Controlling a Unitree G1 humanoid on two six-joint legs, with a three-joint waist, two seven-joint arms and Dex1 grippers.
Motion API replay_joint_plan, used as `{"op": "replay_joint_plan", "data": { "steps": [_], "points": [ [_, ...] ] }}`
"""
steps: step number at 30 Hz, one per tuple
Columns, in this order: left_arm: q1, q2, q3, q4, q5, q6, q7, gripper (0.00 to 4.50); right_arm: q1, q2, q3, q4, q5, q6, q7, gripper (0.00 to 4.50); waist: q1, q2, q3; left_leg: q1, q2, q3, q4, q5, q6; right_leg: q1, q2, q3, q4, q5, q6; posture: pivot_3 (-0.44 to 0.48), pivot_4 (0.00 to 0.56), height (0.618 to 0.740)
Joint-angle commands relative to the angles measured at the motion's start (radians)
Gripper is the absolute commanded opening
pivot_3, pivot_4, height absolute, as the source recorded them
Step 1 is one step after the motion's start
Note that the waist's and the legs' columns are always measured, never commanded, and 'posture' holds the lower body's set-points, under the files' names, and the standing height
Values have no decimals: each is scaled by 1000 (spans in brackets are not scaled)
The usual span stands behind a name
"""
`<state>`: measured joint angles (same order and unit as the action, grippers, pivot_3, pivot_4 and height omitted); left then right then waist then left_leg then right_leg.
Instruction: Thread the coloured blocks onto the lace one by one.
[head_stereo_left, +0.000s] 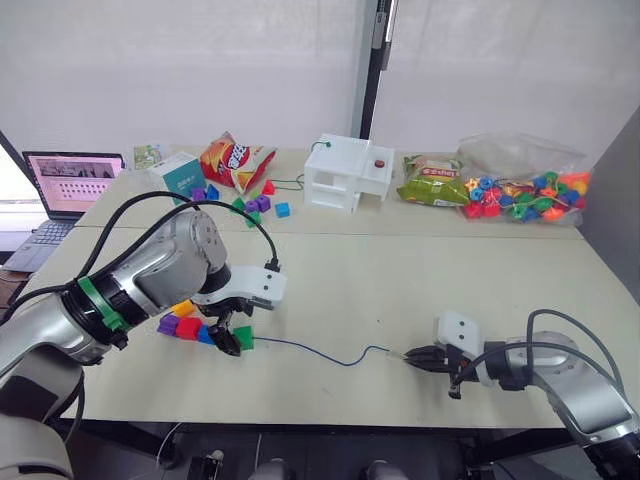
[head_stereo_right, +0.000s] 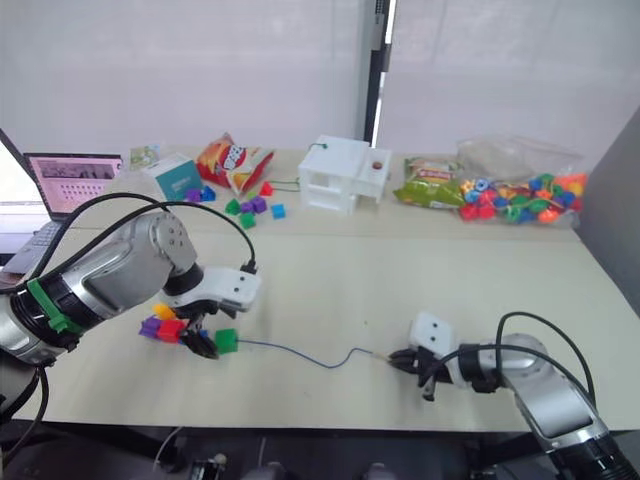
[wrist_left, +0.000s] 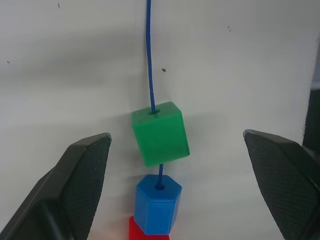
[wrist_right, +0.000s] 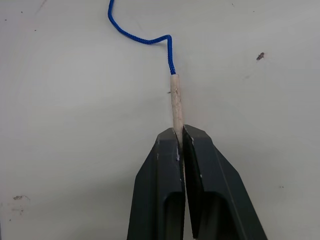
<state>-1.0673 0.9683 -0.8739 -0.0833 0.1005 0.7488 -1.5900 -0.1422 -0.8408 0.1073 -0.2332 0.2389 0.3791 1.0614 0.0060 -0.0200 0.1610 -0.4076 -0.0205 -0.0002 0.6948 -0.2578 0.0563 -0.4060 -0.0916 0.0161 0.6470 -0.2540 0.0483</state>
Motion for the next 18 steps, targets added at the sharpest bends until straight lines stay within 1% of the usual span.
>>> {"op": "replay_joint_plan", "data": {
  "steps": [1,7,10,13,18],
  "points": [
    [33,-18,20,-8,64,19,38,4475,3,-2,-23,-38,14,10,-8,0,2,0,0,0,0,0,0,0,0,0,0,0,0,0,0,0,150,740],
    [102,-59,37,8,129,20,94,4475,4,-5,-25,-37,16,12,-6,0,7,0,0,0,0,0,1,0,0,1,-1,0,0,0,0,0,150,740],
    [123,-78,52,11,138,40,92,4475,2,-8,-24,-34,15,12,-3,0,8,0,0,1,0,0,1,0,0,2,-1,0,0,0,0,0,150,740],
    [139,-82,65,11,150,26,78,3656,1,-12,-25,-29,13,9,1,0,7,0,0,2,0,0,1,0,0,2,-1,0,0,0,0,0,150,740],
    [155,-91,87,12,167,18,65,1953,4,-18,-27,-29,12,9,5,0,4,0,0,2,0,0,1,0,0,2,0,0,1,0,0,0,150,740]
  ]
}}
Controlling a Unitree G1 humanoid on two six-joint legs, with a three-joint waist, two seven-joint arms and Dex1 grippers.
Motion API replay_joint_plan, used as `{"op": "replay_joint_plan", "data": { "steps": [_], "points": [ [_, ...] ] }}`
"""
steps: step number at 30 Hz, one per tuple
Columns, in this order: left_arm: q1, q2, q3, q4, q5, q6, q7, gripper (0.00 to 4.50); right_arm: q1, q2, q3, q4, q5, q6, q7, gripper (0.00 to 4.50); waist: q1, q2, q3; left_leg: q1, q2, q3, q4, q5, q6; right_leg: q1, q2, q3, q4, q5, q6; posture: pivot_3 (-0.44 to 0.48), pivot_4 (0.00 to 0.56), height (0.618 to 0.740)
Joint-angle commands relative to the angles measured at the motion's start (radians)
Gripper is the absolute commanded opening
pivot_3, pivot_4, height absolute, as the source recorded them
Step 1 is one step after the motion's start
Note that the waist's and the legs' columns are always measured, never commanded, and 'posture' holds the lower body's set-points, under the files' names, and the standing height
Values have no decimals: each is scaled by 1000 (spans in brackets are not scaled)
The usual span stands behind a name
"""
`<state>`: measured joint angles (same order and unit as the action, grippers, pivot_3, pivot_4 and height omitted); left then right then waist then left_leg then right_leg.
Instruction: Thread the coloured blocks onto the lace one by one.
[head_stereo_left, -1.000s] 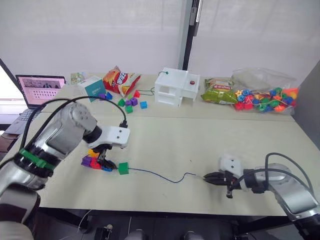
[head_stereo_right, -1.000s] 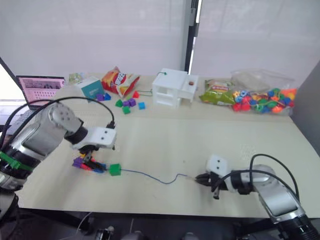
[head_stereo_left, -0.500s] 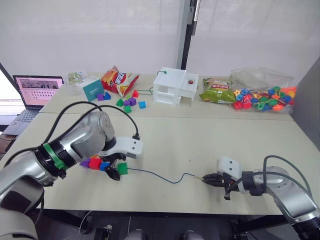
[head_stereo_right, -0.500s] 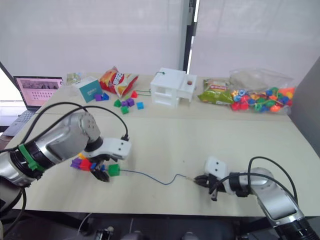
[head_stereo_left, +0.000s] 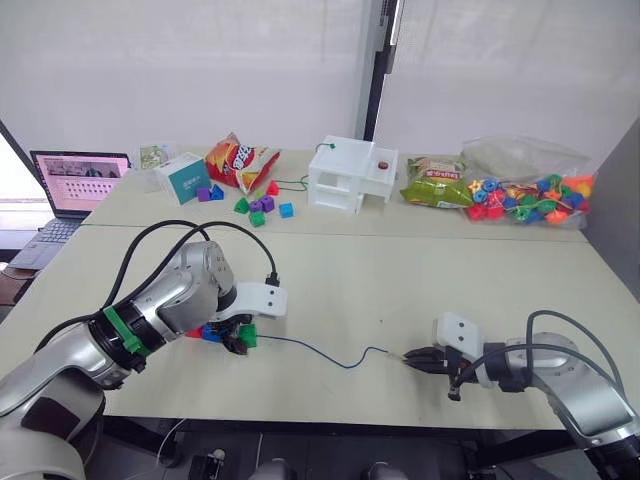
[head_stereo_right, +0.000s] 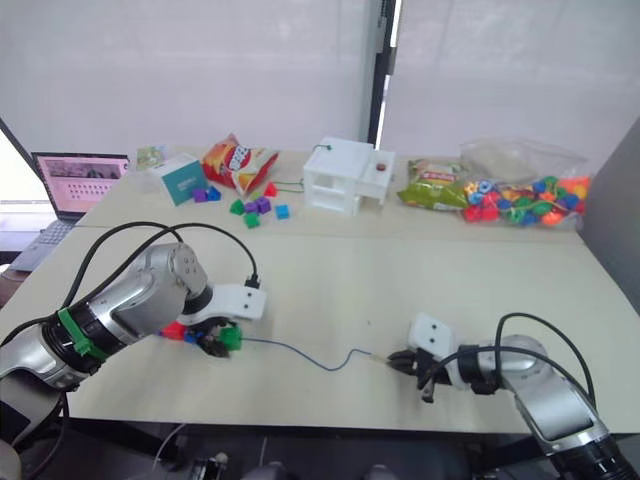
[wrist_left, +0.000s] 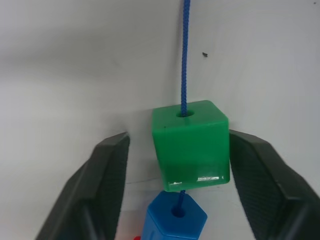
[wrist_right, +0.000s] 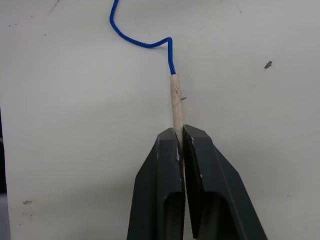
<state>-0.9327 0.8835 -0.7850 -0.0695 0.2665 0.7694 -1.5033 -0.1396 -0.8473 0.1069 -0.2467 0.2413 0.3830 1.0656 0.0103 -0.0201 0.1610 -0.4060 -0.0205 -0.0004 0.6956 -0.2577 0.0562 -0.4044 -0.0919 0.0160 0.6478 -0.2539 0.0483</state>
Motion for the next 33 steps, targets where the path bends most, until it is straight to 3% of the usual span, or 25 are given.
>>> {"op": "replay_joint_plan", "data": {
  "steps": [1,3,8,18,33],
  "points": [
    [22,-9,1,-1,5,-4,-24,1627,2,-12,-26,-15,10,5,1,0,0,0,0,0,0,0,0,0,0,0,0,0,0,0,0,0,150,740],
    [30,-6,8,12,12,-25,-23,1189,10,-19,-32,-17,11,6,3,0,0,0,0,0,0,0,0,0,0,0,0,0,0,0,0,0,150,740],
    [50,3,31,38,38,-86,-12,1189,59,-60,-68,6,9,0,9,0,1,0,0,0,0,0,0,0,0,0,-1,0,0,0,0,0,150,740],
    [88,12,69,46,59,-118,-17,1189,109,-169,-207,225,-25,-100,-8,0,0,1,-1,2,0,1,0,0,0,2,0,1,0,0,0,0,150,740],
    [109,5,95,47,86,-124,-16,1189,141,-168,-191,209,-56,-99,-13,0,-2,2,-1,2,1,1,0,0,0,2,0,1,0,0,0,0,150,740]
  ]
}}
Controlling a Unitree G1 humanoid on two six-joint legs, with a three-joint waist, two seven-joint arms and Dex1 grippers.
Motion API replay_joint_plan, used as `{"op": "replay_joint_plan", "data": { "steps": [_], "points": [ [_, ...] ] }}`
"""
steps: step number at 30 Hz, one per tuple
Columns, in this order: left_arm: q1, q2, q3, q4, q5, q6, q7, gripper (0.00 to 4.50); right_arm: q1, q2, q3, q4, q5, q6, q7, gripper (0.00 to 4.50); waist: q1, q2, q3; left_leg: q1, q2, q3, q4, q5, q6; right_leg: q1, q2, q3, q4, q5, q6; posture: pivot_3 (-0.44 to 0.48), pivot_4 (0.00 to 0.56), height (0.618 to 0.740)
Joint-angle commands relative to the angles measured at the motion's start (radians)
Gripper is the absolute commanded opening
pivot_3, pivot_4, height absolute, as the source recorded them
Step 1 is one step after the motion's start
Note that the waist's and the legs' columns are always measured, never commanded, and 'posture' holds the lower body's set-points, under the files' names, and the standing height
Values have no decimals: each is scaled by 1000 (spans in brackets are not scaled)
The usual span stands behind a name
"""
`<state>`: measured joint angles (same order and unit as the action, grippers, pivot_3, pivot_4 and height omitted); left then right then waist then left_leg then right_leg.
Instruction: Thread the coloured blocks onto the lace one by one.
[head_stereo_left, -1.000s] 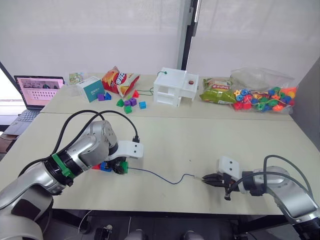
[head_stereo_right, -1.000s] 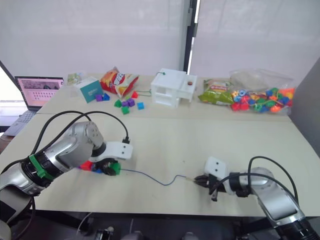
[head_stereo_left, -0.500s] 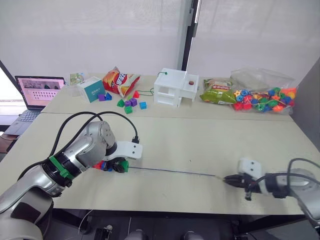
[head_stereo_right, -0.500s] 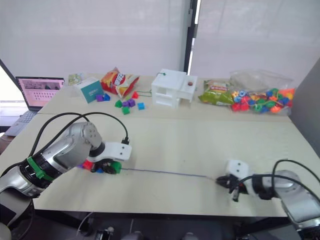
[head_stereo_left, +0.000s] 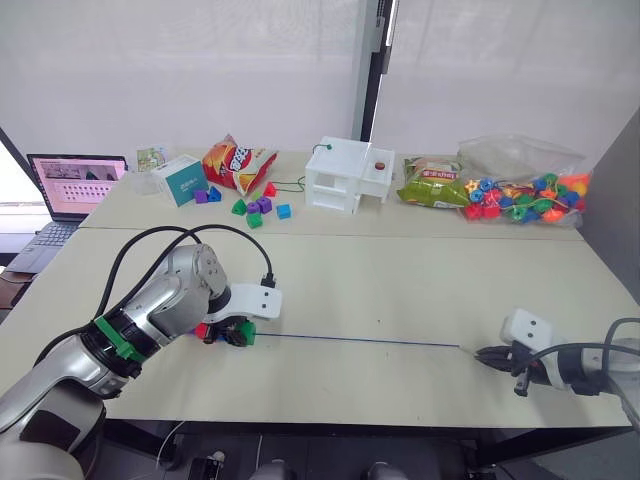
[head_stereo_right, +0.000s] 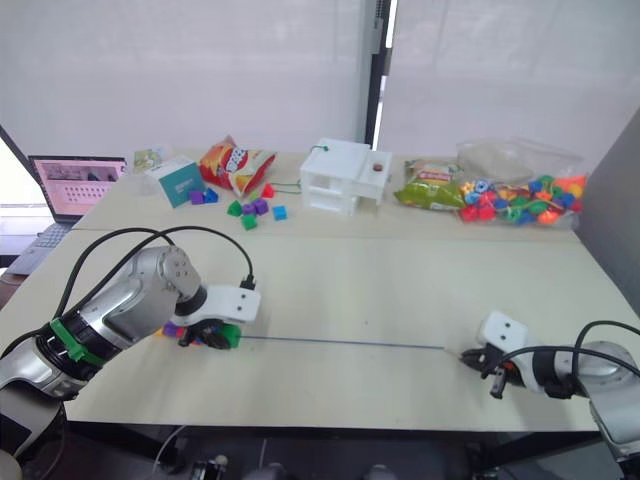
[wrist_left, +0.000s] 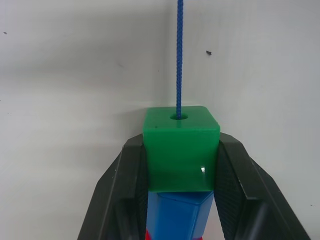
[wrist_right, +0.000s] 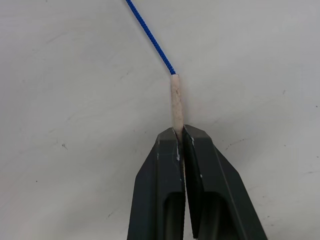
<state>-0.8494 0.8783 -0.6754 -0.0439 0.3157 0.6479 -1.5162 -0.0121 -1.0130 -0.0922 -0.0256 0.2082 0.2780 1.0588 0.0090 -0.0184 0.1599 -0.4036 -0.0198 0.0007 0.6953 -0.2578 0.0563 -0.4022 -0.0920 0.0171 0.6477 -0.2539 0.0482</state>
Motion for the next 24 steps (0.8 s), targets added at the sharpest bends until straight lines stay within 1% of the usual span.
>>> {"op": "replay_joint_plan", "data": {
  "steps": [1,7,10,12,13,17,19,20,22,24],
  "points": [
    [27,8,-15,23,37,-2,-2,1189,10,2,18,-18,-25,12,-7,0,-1,0,0,0,0,0,0,0,0,0,0,0,0,0,0,0,150,740],
    [32,5,-18,16,49,-8,-3,1189,1,23,76,-83,-19,84,6,0,-6,0,0,1,1,0,0,0,0,1,1,0,0,0,0,0,150,740],
    [44,11,-13,-4,49,8,-17,1189,-28,45,116,-67,-57,110,-25,0,-11,-1,-1,6,1,0,-1,0,0,6,1,0,-1,0,-1,0,150,740],
    [55,17,-9,-22,50,14,-28,1189,-40,49,138,-45,-88,113,-34,0,-18,-2,-1,12,2,0,-3,0,0,12,2,0,-2,-1,-1,0,150,740],
    [59,18,-6,-27,52,15,-30,1189,-41,49,144,-41,-95,111,-35,0,-21,-3,-2,15,2,0,-3,0,0,15,1,0,-3,-1,-1,0,150,740],
    [97,29,39,-53,36,2,-9,1189,-55,73,127,-62,-88,132,-61,0,-26,-6,-4,16,3,0,-4,-1,0,15,2,0,-3,-1,-2,0,150,740],
    [112,37,56,-67,31,2,-12,1189,-57,79,116,-68,-85,130,-64,698,-27,-7,-4,16,3,0,-4,-1,0,15,2,0,-2,-1,-2,0,150,740],
    [117,38,62,-71,31,1,-13,1189,-57,80,113,-69,-83,130,-64,952,-27,-7,-4,16,3,0,-4,-1,0,14,2,0,-2,-1,-2,0,150,740],
    [131,57,109,-87,4,-23,-8,2212,-64,75,93,-96,-67,133,-62,1603,-28,-6,-4,15,3,0,-4,-1,0,14,2,0,-2,-1,-2,0,150,740],
    [141,76,155,-108,-23,-22,-13,2849,-58,67,59,-141,-30,134,-43,2282,-26,-6,-4,15,3,0,-5,-1,0,13,1,1,-2,-2,-2,0,150,740]
  ]
}}
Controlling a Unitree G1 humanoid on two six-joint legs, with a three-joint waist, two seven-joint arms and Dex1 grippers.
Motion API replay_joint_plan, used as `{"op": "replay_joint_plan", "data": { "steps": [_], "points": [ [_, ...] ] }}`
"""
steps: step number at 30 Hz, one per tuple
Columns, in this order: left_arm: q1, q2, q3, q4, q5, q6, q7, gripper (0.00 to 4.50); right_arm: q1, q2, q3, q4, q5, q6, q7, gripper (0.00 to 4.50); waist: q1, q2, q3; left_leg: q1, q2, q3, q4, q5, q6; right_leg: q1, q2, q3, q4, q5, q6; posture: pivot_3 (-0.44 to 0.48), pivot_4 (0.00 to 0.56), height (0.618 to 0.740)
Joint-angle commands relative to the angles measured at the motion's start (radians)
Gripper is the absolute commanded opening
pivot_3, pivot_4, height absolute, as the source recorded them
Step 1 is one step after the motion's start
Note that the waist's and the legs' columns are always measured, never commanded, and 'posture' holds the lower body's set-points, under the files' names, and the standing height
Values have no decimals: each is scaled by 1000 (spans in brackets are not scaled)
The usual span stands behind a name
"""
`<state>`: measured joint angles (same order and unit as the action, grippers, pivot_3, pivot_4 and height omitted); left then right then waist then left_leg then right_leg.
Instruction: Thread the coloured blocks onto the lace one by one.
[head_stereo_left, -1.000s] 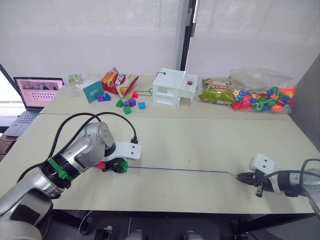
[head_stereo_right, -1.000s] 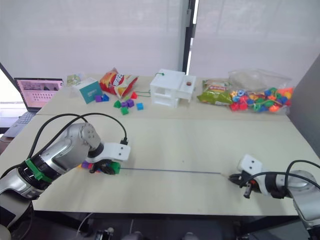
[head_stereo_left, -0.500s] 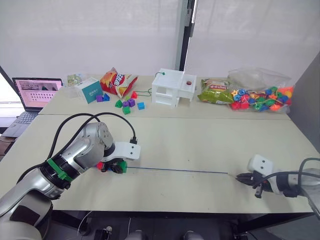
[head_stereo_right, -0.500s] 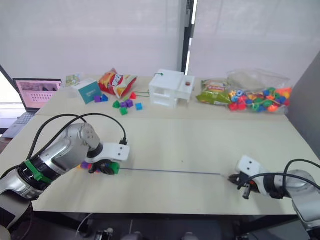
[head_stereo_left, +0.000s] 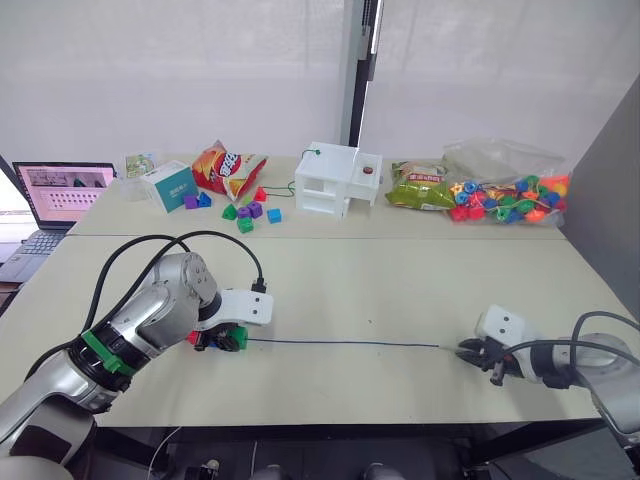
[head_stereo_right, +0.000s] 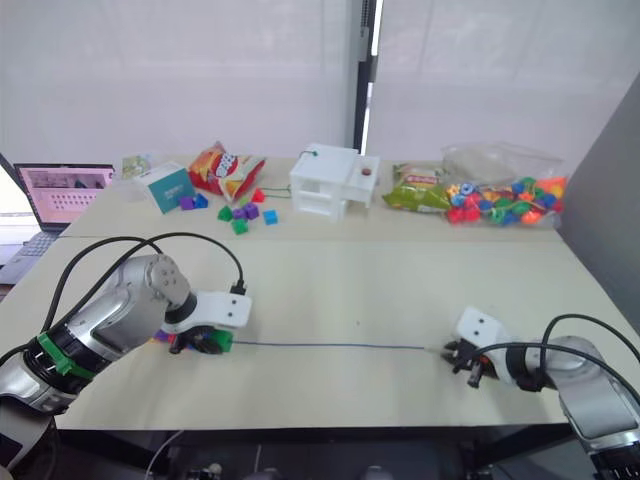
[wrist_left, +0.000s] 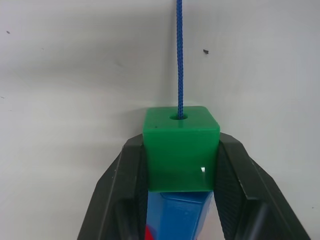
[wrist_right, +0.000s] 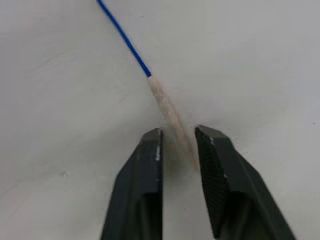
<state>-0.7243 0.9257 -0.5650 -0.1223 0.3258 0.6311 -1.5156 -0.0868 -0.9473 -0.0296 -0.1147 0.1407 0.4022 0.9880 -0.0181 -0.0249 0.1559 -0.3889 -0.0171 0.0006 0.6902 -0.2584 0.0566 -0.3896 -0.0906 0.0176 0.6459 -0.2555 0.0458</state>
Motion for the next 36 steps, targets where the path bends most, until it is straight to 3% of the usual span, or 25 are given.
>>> {"op": "replay_joint_plan", "data": {
  "steps": [1,5,7,8,13,16,19,24,27,30,36],
  "points": [
    [17,37,64,-38,-45,5,-13,3203,23,0,-29,-80,66,21,40,2646,4,0,0,-1,0,0,-1,0,0,-1,0,0,0,0,0,0,150,740],
    [32,103,167,-105,-108,67,-16,4497,38,-12,-167,-186,191,102,56,4009,9,3,2,-15,-2,-1,1,0,0,-15,-2,0,2,0,0,0,150,740],
    [31,115,254,-152,-189,137,-25,4500,56,-18,-249,-221,249,154,53,4469,19,3,3,-22,-2,-1,5,0,0,-20,-2,-1,3,1,1,0,150,740],
    [34,119,285,-168,-222,156,-24,4500,65,-20,-277,-233,267,173,51,4469,23,3,3,-24,-2,-2,5,0,0,-21,-3,-2,3,1,2,0,150,740],
    [170,-5,668,-188,-449,269,122,4500,150,-4,-447,-251,332,243,23,4469,33,3,3,-20,-3,-3,5,0,0,-16,-5,-3,0,2,3,0,150,740],
    [372,-79,872,-144,-493,112,209,4500,211,39,-536,-232,345,233,0,4469,29,5,2,-19,-3,-2,5,0,0,-15,-4,-3,0,2,3,0,150,740],
    [551,-240,1132,-97,-594,-40,300,4500,294,128,-632,-203,379,239,-32,4469,22,6,1,-15,-1,-1,1,0,0,-14,-5,0,1,1,1,0,150,740],
    [765,-238,1165,-26,-651,-190,234,4500,389,216,-670,-162,347,102,-38,4469,30,5,2,-14,-2,-1,-3,0,-2,-15,-13,0,-1,2,1,0,150,740],
    [807,-245,1173,30,-671,-278,267,4500,413,240,-667,-132,343,39,-36,4469,38,7,3,-10,-3,-1,-5,1,-3,-13,-23,-1,-6,2,1,0,150,740],
    [863,-251,1172,101,-675,-353,279,4500,440,246,-635,-42,294,-50,-29,4469,35,7,2,-10,-3,-1,-5,-3,-9,-13,-24,-1,-9,2,1,0,150,740],
    [917,-243,1120,156,-656,-459,320,4500,423,216,-609,46,280,-111,-12,4469,29,9,1,-10,-4,2,-11,1,-3,-15,-24,-1,-6,2,1,0,150,740]
  ]
}}
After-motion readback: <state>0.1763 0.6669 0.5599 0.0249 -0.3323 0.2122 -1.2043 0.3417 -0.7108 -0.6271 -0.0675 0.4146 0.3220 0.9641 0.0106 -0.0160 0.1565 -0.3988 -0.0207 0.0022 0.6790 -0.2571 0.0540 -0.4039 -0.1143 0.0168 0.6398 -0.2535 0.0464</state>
